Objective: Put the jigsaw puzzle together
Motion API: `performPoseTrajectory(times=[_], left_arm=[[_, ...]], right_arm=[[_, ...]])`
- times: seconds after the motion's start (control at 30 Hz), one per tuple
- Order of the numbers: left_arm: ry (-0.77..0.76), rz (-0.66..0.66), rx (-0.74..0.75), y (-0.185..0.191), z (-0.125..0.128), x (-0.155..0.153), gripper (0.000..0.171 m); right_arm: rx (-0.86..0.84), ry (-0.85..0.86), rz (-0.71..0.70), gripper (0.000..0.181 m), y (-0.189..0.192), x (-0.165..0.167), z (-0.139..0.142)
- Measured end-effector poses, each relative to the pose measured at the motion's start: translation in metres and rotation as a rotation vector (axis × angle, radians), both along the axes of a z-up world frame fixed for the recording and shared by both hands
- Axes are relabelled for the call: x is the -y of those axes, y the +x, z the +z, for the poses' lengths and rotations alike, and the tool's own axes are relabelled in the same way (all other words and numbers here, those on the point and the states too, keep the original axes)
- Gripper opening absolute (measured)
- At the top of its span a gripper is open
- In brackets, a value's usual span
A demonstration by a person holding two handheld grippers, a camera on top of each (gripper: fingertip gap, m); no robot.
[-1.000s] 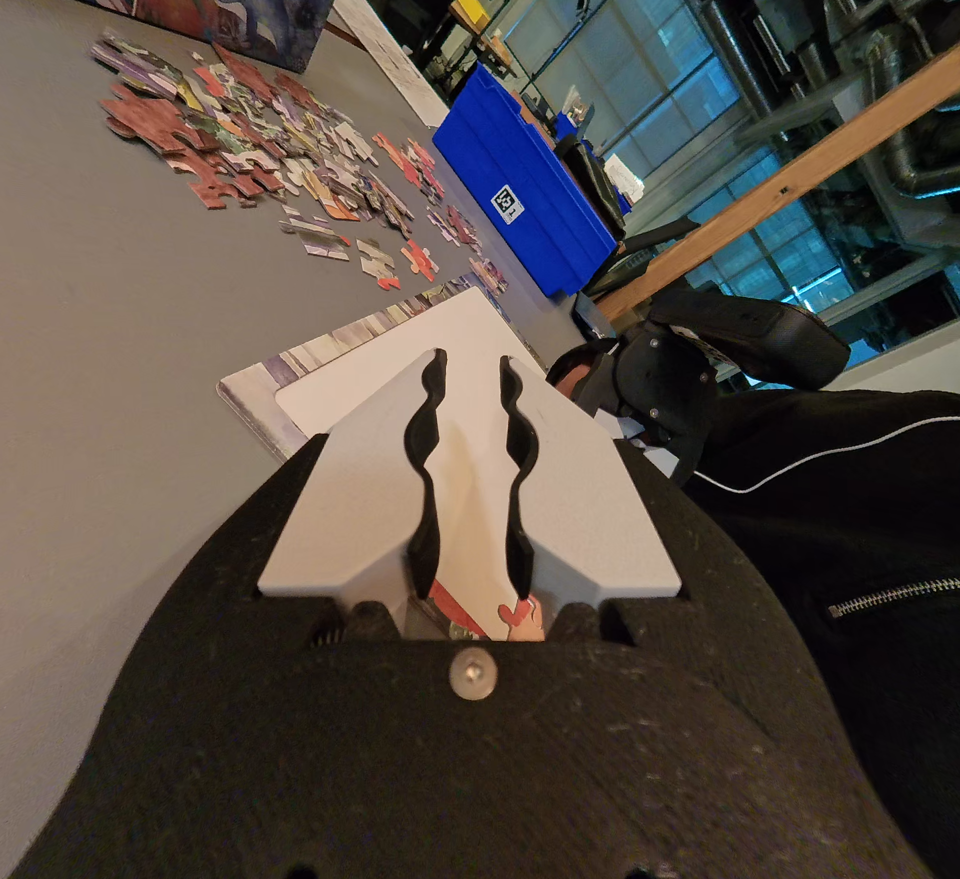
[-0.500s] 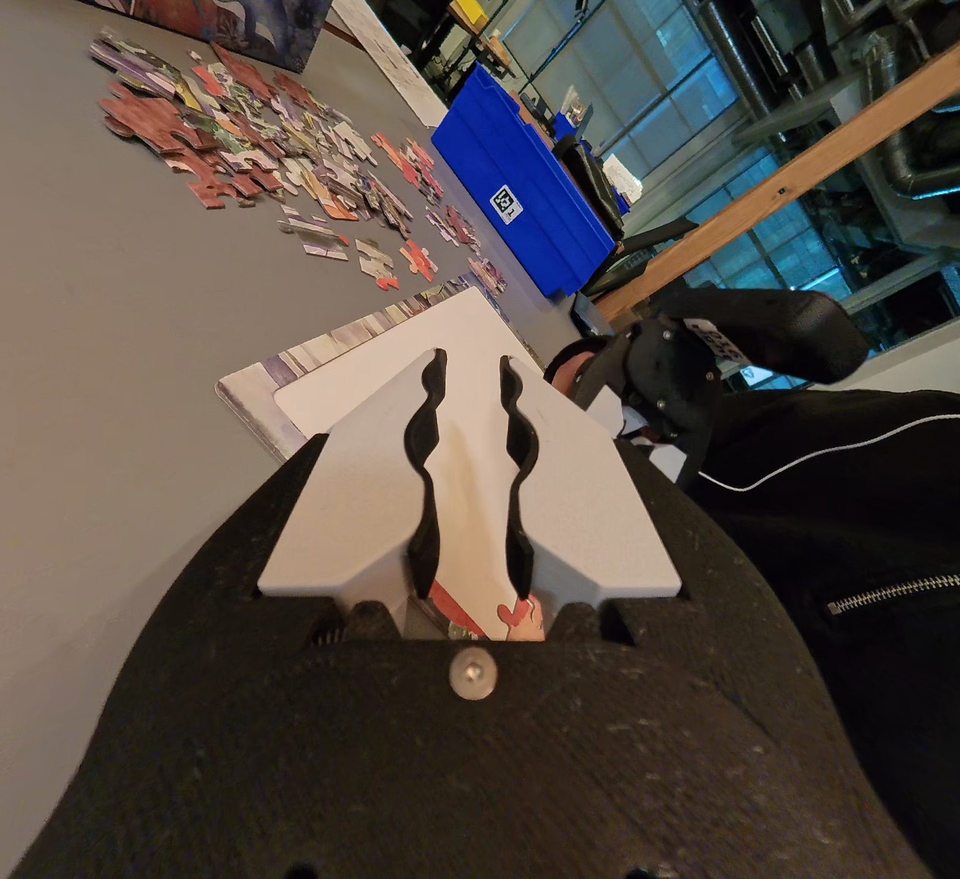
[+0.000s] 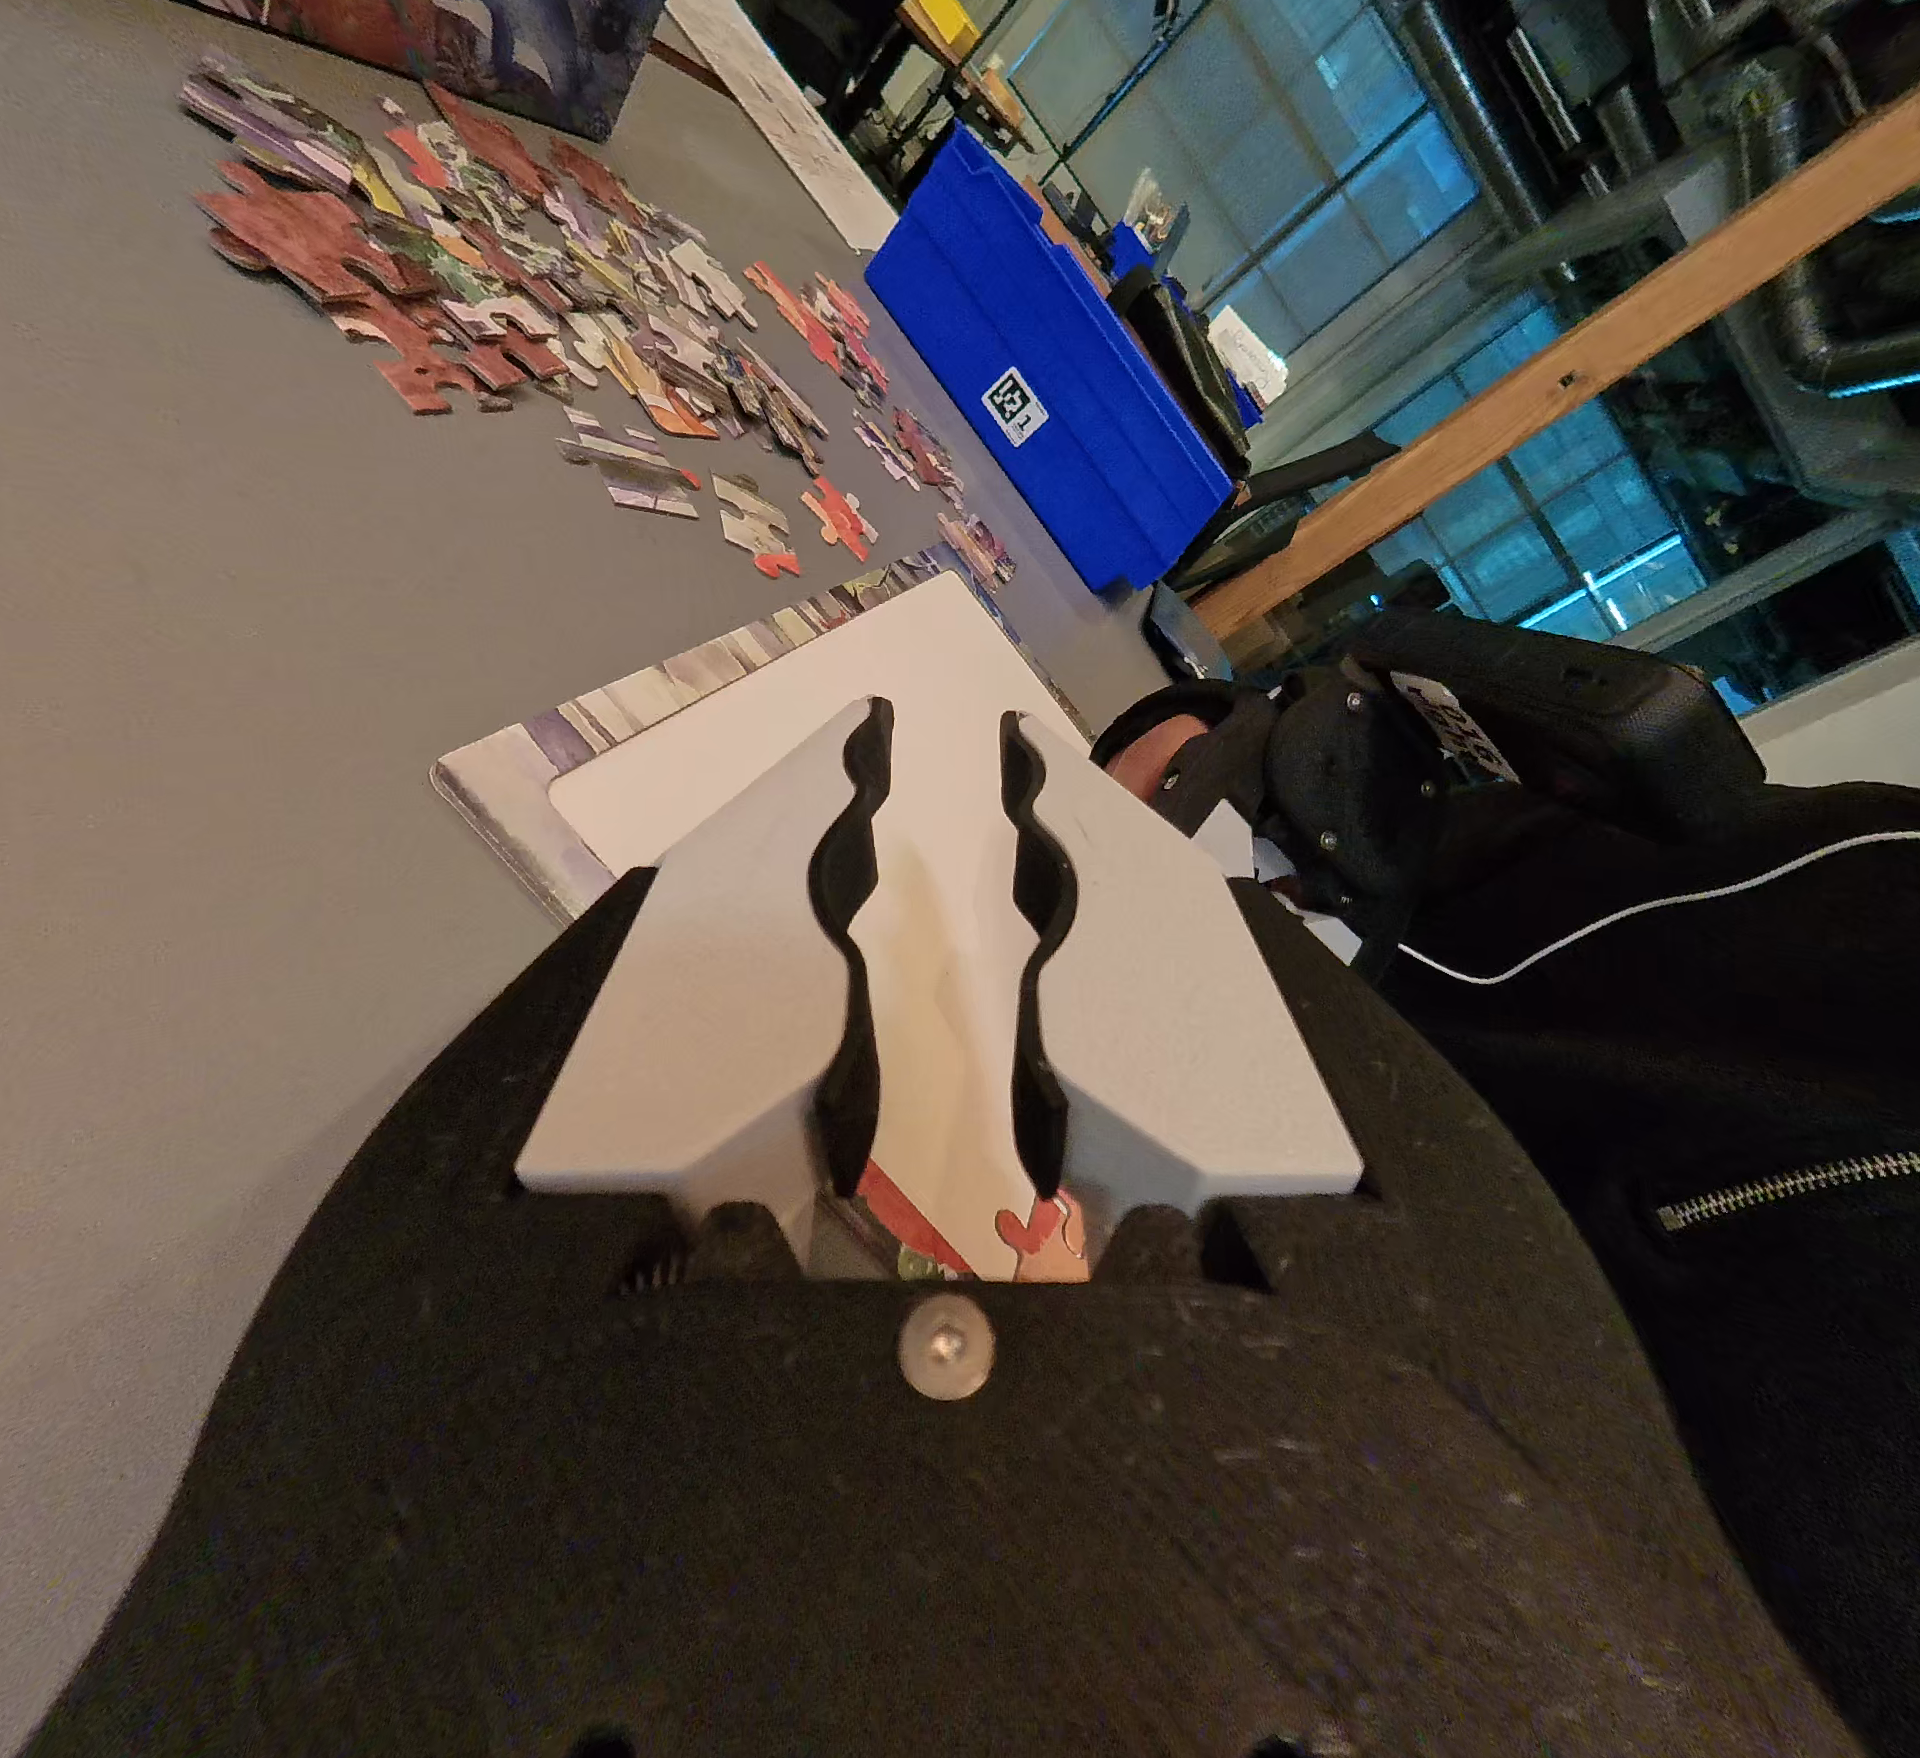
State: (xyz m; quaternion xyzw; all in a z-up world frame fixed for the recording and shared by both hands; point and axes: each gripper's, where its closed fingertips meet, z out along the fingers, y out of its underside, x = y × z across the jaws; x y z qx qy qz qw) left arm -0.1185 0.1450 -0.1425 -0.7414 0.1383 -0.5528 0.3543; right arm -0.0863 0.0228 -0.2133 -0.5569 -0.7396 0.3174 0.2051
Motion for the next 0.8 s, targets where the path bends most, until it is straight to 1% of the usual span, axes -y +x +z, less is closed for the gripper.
performPoseTrajectory(times=[0.1, 0.27, 0.4, 0.57, 0.67, 0.8], left_arm=[[0.0, 0.0, 0.0, 0.0, 0.0, 0.0, 0.019], [-0.001, 0.0, 0.002, 0.0, 0.0, 0.0, 0.019], [-0.001, -0.003, -0.001, 0.0, 0.0, 0.0, 0.02], [-0.002, -0.001, 0.001, 0.0, 0.0, 0.0, 0.02], [-0.002, -0.002, 0.0, 0.0, 0.0, 0.0, 0.02], [-0.002, -0.001, 0.001, 0.0, 0.0, 0.0, 0.02]], right_arm=[[0.01, -0.003, -0.019, 0.028, 0.001, -0.004, 0.0], [0.02, 0.05, -0.077, 0.026, 0.006, -0.023, 0.001], [0.003, 0.008, -0.058, 0.026, 0.004, -0.015, 0.003], [0.02, 0.041, -0.06, 0.018, 0.004, -0.017, -0.001], [0.032, 0.038, -0.079, 0.012, 0.007, -0.023, -0.001], [0.055, 0.05, -0.125, 0.012, 0.015, -0.037, -0.002]])
